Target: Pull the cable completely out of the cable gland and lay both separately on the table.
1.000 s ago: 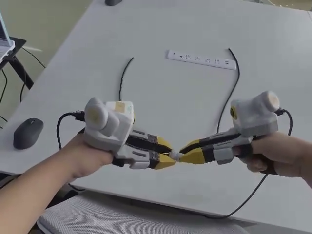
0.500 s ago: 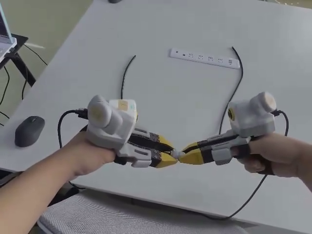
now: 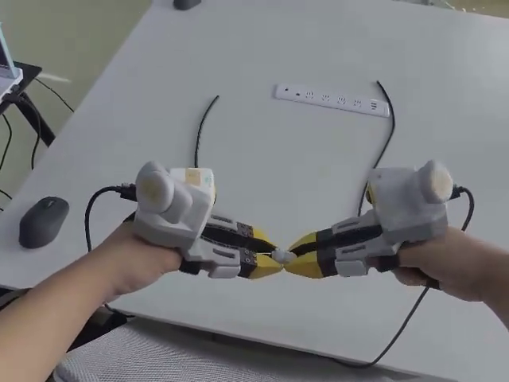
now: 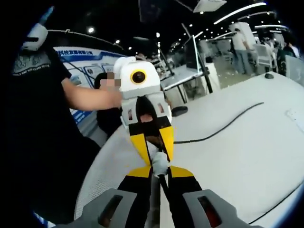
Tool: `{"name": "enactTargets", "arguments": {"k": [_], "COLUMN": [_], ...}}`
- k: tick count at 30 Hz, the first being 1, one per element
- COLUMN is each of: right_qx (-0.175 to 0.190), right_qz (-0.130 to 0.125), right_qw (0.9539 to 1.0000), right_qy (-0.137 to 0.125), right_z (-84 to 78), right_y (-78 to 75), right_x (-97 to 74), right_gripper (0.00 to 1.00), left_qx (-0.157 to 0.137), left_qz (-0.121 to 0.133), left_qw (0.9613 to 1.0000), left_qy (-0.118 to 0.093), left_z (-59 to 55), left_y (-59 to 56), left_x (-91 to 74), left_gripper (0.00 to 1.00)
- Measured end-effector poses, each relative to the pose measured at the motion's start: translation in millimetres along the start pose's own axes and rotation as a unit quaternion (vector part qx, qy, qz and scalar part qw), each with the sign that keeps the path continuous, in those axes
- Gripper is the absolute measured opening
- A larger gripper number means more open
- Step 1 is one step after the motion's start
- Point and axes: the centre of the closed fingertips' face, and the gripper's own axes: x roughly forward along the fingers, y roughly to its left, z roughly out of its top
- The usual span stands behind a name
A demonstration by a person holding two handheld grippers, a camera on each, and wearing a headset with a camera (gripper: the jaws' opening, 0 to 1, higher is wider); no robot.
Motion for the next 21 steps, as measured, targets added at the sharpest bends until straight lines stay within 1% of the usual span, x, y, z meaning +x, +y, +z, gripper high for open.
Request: {"name": "enactTargets", "arguments": {"k": [1, 3, 4, 5, 6, 8, 10, 11, 12, 15, 16, 17, 18, 20, 21], "right_qx": [-0.021, -0.051, -0.080, -0.093, -0.110, -0.135, -0.146, -0.165, -0.177, -0.204, -0.212, -0.221, -0.235, -0.269, -0.275], "right_qz": [-0.010, -0.019, -0.023, -0.027, -0.030, -0.043, -0.050, -0.060, -0.066, -0.082, -0.086, -0.092, -0.097, -0.109, -0.112], "right_qw": [0.9997, 0.9985, 0.9964, 0.9951, 0.9931, 0.9893, 0.9871, 0.9834, 0.9807, 0.9739, 0.9718, 0.9689, 0.9644, 0.9525, 0.9500], "right_qy": [0.004, 0.007, 0.013, 0.017, 0.027, 0.036, 0.042, 0.047, 0.051, 0.056, 0.057, 0.062, 0.071, 0.093, 0.097], "right_z": [0.2, -0.7, -2.1, -2.2, -3.4, -2.9, -2.9, -1.4, -0.5, 1.9, 1.9, 1.7, 0.9, -1.2, -1.8], "right_y": [0.3, -0.6, -1.4, -0.3, 1.0, 0.9, 0.6, -0.1, -0.5, 0.5, 1.2, 2.1, 1.7, 2.6, 2.9], "right_x": [0.1, 0.1, -0.4, -0.4, -0.3, 0.0, -0.3, -1.2, -1.6, -2.5, -2.9, -3.2, -3.7, -3.7, -3.5], "right_gripper": [0.08, 0.08, 0.08, 0.08, 0.08, 0.08, 0.08, 0.08, 0.08, 0.08, 0.08, 0.08, 0.08, 0.08, 0.08], "left_qx": [-0.004, -0.014, -0.025, -0.025, -0.027, -0.028, -0.029, -0.030, -0.035, -0.048, -0.056, -0.059, -0.061, -0.061, -0.061], "left_qz": [0.000, -0.003, -0.007, -0.008, -0.011, -0.013, -0.014, -0.014, -0.015, -0.016, -0.017, -0.019, -0.020, -0.020, -0.020], "left_qw": [1.0000, 0.9999, 0.9996, 0.9996, 0.9996, 0.9995, 0.9995, 0.9994, 0.9993, 0.9986, 0.9982, 0.9980, 0.9978, 0.9978, 0.9978], "left_qy": [-0.001, -0.004, -0.004, -0.003, -0.002, 0.000, -0.002, -0.005, -0.008, -0.013, -0.015, -0.015, -0.015, -0.013, -0.013], "left_z": [-0.1, 0.8, 0.7, 0.4, 0.0, -0.2, 0.0, 0.8, 1.6, 3.8, 4.2, 4.3, 3.9, 3.3, 2.9], "left_y": [0.1, -1.0, -2.1, -2.8, -3.8, -3.4, -3.2, -2.7, -2.1, -1.2, -0.5, -0.6, -2.3, -4.2, -4.5], "left_x": [-0.3, -1.0, -1.2, -1.1, -0.8, -0.6, -0.6, -0.8, -1.1, -2.0, -2.5, -2.6, -1.7, 0.3, 0.8], "left_gripper": [0.15, 0.15, 0.15, 0.15, 0.15, 0.15, 0.15, 0.15, 0.15, 0.15, 0.15, 0.15, 0.15, 0.15, 0.15]}}
